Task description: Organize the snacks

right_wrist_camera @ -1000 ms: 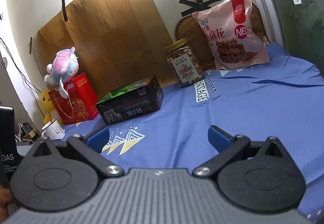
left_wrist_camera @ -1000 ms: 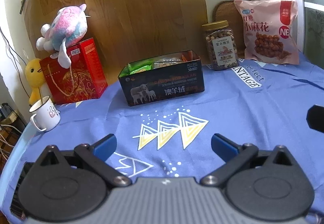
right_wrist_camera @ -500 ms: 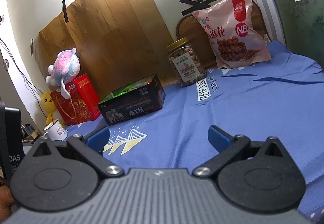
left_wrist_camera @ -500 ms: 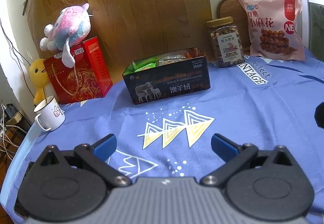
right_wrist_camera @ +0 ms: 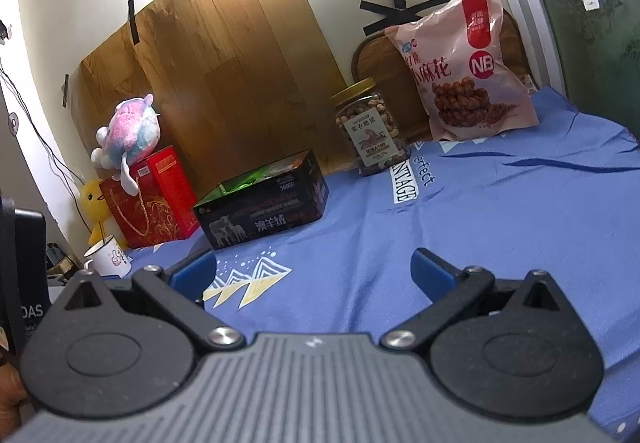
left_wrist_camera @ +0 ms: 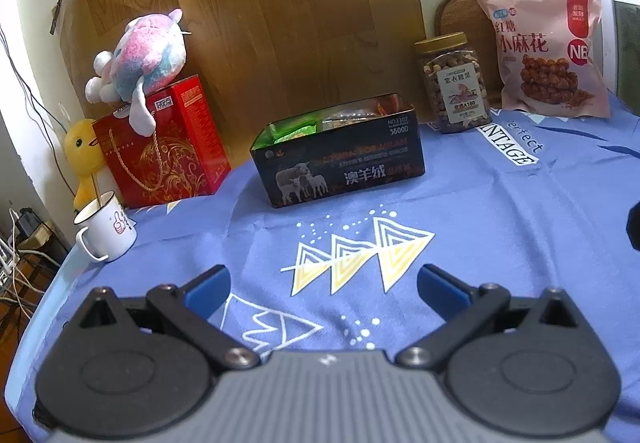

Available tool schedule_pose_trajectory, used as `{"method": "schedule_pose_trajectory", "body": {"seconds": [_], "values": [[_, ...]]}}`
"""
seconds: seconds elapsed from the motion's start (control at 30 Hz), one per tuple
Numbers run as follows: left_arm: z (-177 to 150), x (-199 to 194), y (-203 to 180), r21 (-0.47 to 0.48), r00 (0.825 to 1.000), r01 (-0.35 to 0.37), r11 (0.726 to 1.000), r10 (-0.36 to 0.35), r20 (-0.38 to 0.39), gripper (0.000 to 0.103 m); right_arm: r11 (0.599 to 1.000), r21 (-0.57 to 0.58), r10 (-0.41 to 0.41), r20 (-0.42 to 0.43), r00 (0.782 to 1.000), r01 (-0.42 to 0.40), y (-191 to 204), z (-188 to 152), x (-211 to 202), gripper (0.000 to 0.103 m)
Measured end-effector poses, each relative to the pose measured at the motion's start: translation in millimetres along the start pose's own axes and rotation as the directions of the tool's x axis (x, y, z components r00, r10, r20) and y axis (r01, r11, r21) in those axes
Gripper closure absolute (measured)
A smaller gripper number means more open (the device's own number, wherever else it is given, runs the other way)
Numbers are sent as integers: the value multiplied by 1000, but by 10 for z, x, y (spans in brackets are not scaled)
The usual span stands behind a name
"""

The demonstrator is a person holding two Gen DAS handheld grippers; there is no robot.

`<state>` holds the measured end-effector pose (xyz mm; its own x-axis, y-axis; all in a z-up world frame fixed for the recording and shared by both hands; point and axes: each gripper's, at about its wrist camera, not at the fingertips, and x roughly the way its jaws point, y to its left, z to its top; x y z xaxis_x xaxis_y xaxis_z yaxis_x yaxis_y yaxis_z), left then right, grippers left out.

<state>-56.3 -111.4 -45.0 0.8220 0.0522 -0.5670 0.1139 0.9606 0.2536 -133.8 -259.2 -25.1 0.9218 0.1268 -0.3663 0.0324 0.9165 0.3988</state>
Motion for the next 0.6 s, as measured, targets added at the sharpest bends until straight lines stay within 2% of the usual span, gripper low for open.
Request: {"method": "schedule_pose_trajectory", "body": {"seconds": [0.13, 0.6], "values": [[-4, -9, -1, 5, 1000, -14, 1000, 14, 13, 0, 1000, 5, 7, 4, 1000, -7, -4, 5, -14, 0], [51, -32, 33, -6, 999, 24, 1000, -23, 28, 0, 1000, -13, 7, 23, 1000, -7, 48, 32, -50, 0]]}}
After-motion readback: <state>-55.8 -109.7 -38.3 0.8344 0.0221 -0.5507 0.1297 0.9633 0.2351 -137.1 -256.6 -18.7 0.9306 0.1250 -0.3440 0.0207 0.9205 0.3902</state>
